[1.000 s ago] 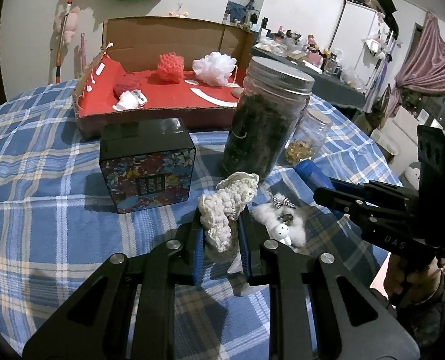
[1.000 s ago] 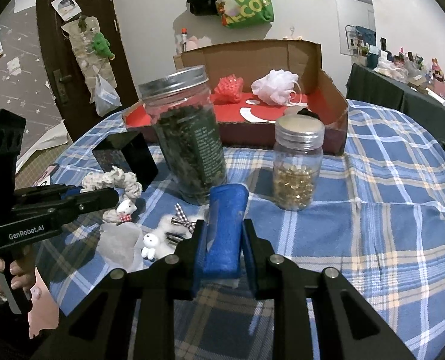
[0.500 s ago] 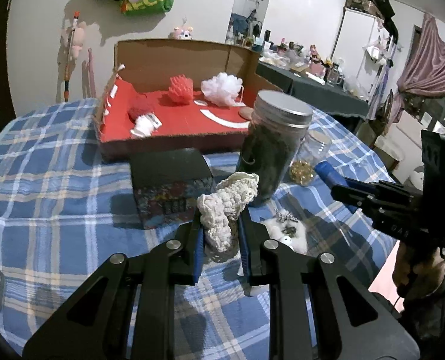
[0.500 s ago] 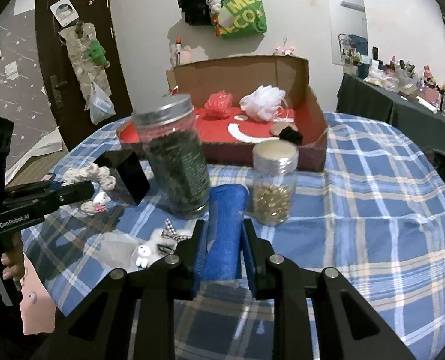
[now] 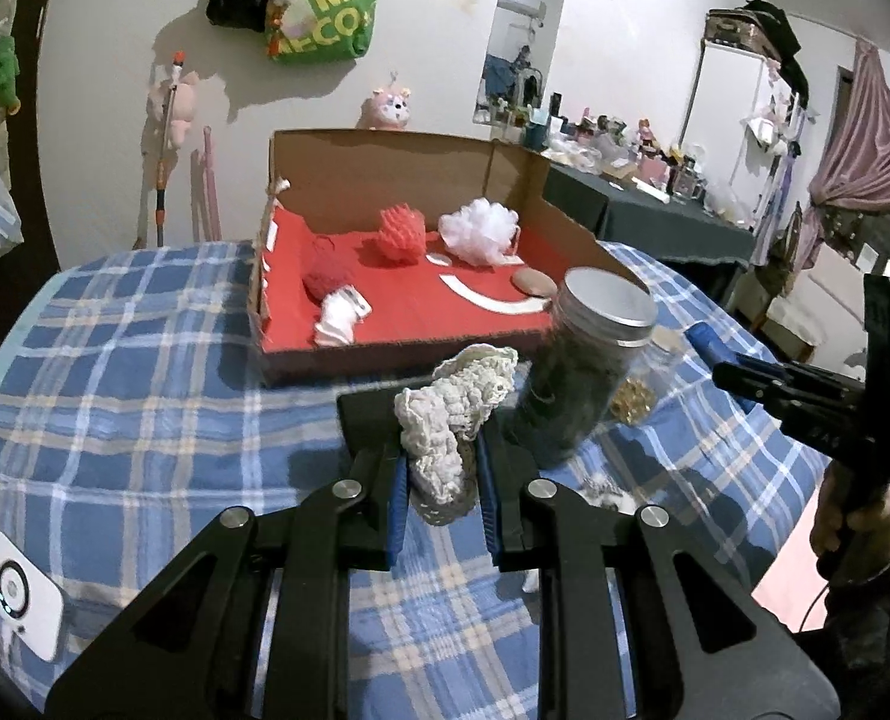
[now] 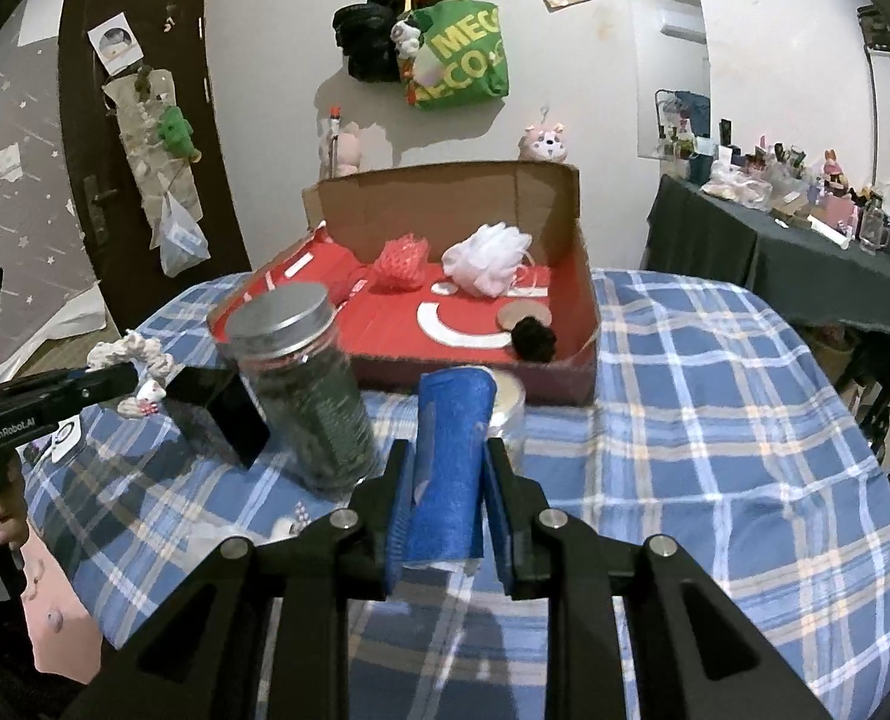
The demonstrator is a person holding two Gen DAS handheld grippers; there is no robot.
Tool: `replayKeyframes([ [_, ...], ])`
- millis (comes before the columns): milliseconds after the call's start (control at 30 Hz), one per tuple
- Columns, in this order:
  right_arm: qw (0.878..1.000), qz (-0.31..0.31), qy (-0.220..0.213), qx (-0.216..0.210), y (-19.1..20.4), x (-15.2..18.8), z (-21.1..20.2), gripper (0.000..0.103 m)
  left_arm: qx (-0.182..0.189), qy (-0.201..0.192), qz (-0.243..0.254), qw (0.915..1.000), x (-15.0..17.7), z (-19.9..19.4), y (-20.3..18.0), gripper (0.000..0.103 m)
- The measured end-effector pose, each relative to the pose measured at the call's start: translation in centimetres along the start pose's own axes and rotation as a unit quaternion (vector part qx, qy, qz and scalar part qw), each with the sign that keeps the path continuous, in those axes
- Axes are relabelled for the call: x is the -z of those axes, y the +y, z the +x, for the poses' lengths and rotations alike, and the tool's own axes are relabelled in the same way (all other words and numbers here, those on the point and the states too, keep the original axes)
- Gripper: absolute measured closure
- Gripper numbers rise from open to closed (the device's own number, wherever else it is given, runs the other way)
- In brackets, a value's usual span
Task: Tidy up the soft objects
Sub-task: 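Carry the blue block with the right tool while the left carries the scrunchie into the box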
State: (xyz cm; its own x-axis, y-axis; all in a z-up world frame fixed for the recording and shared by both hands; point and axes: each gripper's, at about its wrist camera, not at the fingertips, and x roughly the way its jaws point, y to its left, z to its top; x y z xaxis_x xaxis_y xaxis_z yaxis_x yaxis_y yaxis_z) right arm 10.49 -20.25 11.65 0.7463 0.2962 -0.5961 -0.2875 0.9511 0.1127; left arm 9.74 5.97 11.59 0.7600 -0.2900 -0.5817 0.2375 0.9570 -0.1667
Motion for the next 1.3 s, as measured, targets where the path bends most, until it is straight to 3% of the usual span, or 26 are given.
replayKeyframes([
  [333, 1.000, -0.016, 0.000, 0.005, -1.1, -3.3, 1.5, 0.078, 0.002, 0.005, 0.011, 0.9999, -3.1, 1.8, 0.9, 0.085],
  [700, 0.997, -0.058, 0.039, -0.021, -1.4, -7.4, 6.0, 0.078, 0.031, 0.060, 0.046, 0.9967, -7.1, 6.7, 1.2, 0.085],
  [967, 0.989, -0.101, 0.093, -0.046, -0.7, -11.3, 11.8, 0.078, 0.043, 0.116, 0.080, 0.9891, -10.7, 12.2, 1.2, 0.085],
  [1300, 0.969, -0.142, 0.193, -0.063, 0.1, -14.0, 21.6, 0.078, 0.049, 0.193, 0.107, 0.9742, -13.0, 20.9, 0.9, 0.085],
])
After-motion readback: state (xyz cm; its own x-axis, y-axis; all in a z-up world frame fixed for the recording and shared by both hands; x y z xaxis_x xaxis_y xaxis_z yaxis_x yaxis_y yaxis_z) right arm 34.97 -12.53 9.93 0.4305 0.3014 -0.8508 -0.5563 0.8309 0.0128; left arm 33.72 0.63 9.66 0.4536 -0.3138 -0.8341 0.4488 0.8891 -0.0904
